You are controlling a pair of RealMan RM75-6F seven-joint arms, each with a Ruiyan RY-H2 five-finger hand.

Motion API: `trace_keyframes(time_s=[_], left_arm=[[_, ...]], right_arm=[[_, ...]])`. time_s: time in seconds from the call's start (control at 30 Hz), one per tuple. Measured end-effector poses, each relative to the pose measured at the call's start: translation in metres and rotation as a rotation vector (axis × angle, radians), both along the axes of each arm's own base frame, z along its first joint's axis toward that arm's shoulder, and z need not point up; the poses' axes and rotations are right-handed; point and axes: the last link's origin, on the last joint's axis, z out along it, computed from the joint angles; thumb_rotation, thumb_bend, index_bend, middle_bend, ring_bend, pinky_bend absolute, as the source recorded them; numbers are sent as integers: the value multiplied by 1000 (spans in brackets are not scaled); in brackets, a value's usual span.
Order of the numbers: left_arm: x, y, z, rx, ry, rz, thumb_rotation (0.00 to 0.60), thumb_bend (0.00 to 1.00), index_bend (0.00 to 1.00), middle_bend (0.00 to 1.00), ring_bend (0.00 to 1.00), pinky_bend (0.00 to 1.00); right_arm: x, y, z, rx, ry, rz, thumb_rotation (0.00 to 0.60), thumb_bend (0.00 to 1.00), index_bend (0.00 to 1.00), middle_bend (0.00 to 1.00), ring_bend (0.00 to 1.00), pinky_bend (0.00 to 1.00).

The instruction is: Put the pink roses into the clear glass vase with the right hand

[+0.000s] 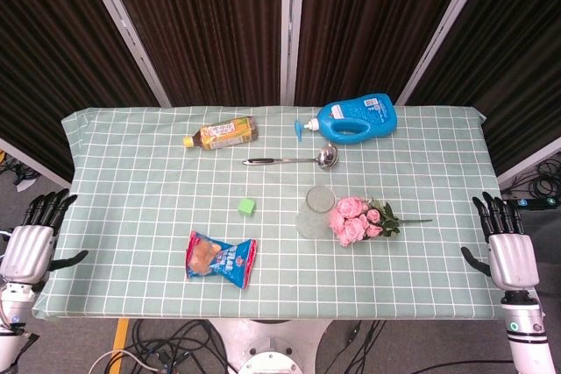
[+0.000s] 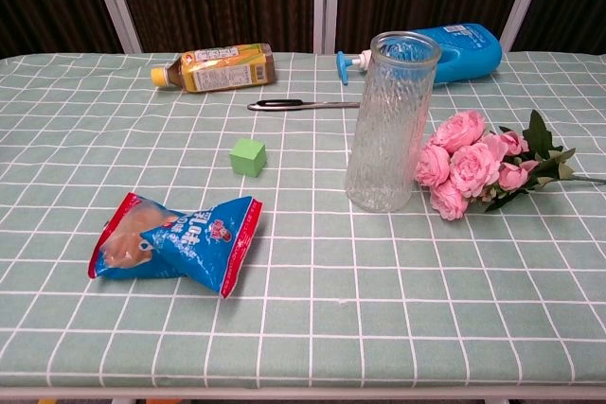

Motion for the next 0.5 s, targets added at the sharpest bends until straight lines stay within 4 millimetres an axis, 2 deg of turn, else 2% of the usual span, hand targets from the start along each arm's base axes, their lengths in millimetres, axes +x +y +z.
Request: trace_keyframes(time_s=[0.5], left_arm=[[7,-2,-6,-35,1,-28,600,0,86,21,0,60]], right_arm=[[4,-7,-3,44,-26,-24,600,75,0,0,0,0]])
